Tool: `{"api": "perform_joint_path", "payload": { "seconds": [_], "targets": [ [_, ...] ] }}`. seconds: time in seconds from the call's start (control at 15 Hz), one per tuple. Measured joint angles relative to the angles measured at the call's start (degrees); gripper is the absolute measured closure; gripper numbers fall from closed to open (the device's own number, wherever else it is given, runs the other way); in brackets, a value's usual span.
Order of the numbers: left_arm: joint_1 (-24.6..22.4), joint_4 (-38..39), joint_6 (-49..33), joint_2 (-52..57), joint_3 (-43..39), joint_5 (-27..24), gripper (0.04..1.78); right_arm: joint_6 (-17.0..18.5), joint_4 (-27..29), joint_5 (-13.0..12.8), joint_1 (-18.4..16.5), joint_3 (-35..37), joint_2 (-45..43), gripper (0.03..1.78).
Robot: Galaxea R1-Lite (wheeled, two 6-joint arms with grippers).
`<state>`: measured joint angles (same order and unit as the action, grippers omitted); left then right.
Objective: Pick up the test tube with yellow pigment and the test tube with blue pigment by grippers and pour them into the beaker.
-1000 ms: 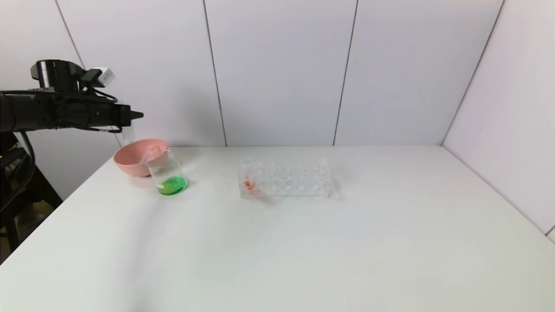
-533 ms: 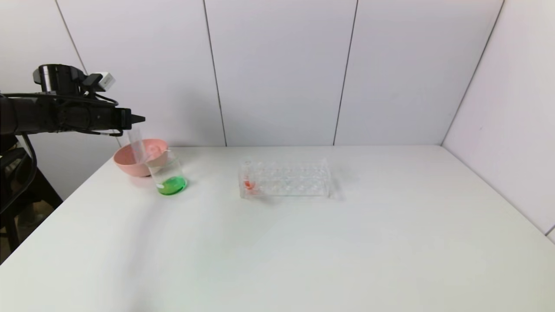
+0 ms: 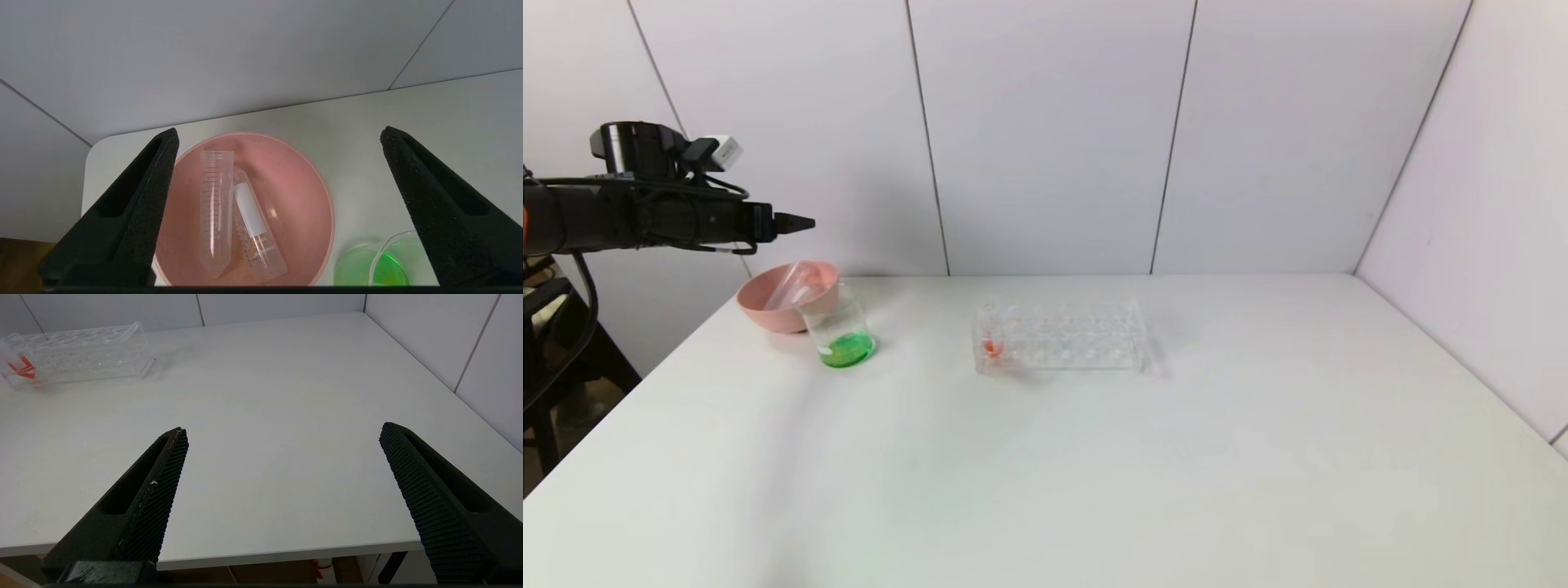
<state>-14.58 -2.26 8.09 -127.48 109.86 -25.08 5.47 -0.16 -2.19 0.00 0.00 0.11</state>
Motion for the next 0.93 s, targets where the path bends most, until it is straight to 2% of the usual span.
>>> {"api": "perform_joint_path", "payload": {
  "seconds": [0.27,0.47,0.73,0.93],
  "targets": [
    [0.0,-0.2,0.3,2.5,0.1,0.0,0.04,0.0,0.0,0.0,0.0,0.0,0.0,0.1],
    [0.0,-0.2,0.3,8.1,-3.0,-0.1,0.04,0.0,0.0,0.0,0.0,0.0,0.0,0.1],
    [0.7,0.0,0.3,22.0,-13.1,-0.9,0.04,0.0,0.0,0.0,0.0,0.0,0.0,0.1],
    [1.7,-0.4,0.1,36.7,-23.5,-1.5,0.04,0.0,0.0,0.0,0.0,0.0,0.0,0.1]
  ]
}}
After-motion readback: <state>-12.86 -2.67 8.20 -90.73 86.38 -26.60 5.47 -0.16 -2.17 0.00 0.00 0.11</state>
